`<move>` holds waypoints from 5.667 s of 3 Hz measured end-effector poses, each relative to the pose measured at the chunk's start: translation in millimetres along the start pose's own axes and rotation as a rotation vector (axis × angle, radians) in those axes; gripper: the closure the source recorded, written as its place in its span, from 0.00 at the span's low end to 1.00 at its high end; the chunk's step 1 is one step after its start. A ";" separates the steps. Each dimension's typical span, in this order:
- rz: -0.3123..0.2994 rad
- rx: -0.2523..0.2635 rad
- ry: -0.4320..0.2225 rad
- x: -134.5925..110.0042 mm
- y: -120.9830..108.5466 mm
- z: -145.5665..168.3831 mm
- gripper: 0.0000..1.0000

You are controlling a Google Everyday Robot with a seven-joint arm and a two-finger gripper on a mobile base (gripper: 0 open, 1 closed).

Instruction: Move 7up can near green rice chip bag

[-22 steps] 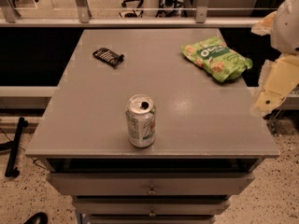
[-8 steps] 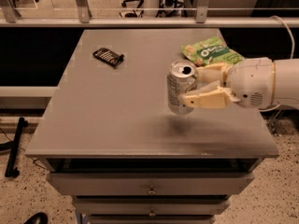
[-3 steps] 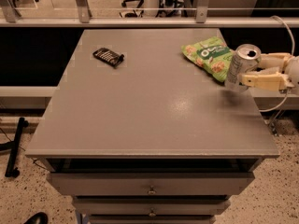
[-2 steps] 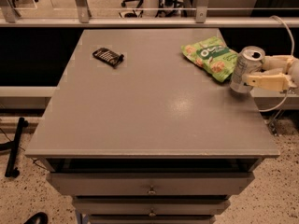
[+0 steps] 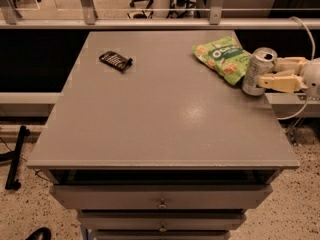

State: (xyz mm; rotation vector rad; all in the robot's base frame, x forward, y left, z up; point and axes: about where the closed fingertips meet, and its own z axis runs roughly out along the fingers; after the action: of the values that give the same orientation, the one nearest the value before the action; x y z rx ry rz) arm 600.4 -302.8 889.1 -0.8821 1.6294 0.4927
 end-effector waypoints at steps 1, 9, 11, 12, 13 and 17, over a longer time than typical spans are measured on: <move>-0.008 -0.041 -0.027 -3.4 -7.4 28.5 1.00; 0.035 0.031 -0.032 9.0 -56.1 20.5 0.36; 0.063 0.026 -0.036 15.4 -56.3 28.4 0.00; 0.087 0.009 -0.044 21.3 -49.5 36.6 0.00; 0.101 -0.022 -0.066 18.7 -40.2 49.8 0.00; 0.089 -0.086 -0.111 -6.2 -10.4 70.3 0.00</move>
Offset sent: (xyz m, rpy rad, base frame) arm 0.0792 0.0578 -0.0045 0.0354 -0.0366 0.1544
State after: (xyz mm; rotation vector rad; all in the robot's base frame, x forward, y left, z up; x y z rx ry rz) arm 653.8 -256.6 878.8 -0.8329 1.5607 0.6665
